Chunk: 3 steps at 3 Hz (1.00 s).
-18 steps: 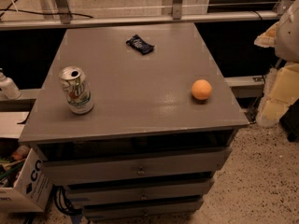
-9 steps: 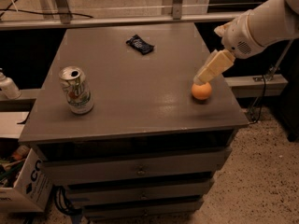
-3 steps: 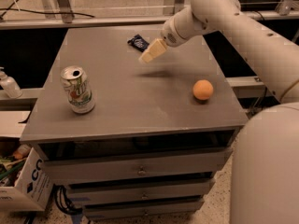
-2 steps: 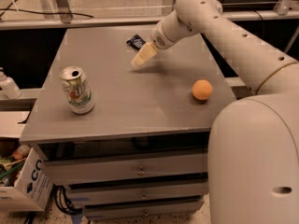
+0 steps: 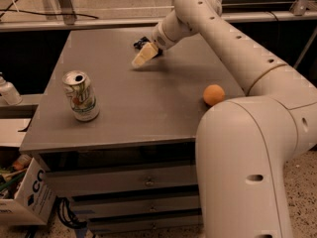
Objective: Move rxbar blueberry near 7up can
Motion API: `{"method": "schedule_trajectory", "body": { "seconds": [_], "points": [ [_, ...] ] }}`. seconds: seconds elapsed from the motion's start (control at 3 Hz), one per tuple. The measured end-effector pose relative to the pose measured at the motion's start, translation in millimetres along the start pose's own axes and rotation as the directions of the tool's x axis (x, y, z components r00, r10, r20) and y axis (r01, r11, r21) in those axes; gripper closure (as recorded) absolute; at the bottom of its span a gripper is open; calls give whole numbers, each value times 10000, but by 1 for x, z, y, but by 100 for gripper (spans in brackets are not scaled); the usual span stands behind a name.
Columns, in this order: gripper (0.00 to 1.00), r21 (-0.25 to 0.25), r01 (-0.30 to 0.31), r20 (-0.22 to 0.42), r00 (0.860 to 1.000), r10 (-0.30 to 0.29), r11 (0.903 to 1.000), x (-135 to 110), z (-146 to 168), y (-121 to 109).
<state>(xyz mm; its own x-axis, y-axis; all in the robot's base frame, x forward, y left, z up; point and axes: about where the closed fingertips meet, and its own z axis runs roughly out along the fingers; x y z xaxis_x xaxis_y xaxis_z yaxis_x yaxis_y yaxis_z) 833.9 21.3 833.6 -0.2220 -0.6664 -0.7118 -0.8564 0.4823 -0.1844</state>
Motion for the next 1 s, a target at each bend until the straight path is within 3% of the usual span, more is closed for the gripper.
{"method": "schedule_trajectory", "body": {
  "seconds": [0.67,1.0],
  "points": [
    [40,-10,-1350,-137,9908,1349,9909,23,9,-16],
    [63,-12,-1432,-166,9896,1431,9897,23,7,-17]
  ]
}}
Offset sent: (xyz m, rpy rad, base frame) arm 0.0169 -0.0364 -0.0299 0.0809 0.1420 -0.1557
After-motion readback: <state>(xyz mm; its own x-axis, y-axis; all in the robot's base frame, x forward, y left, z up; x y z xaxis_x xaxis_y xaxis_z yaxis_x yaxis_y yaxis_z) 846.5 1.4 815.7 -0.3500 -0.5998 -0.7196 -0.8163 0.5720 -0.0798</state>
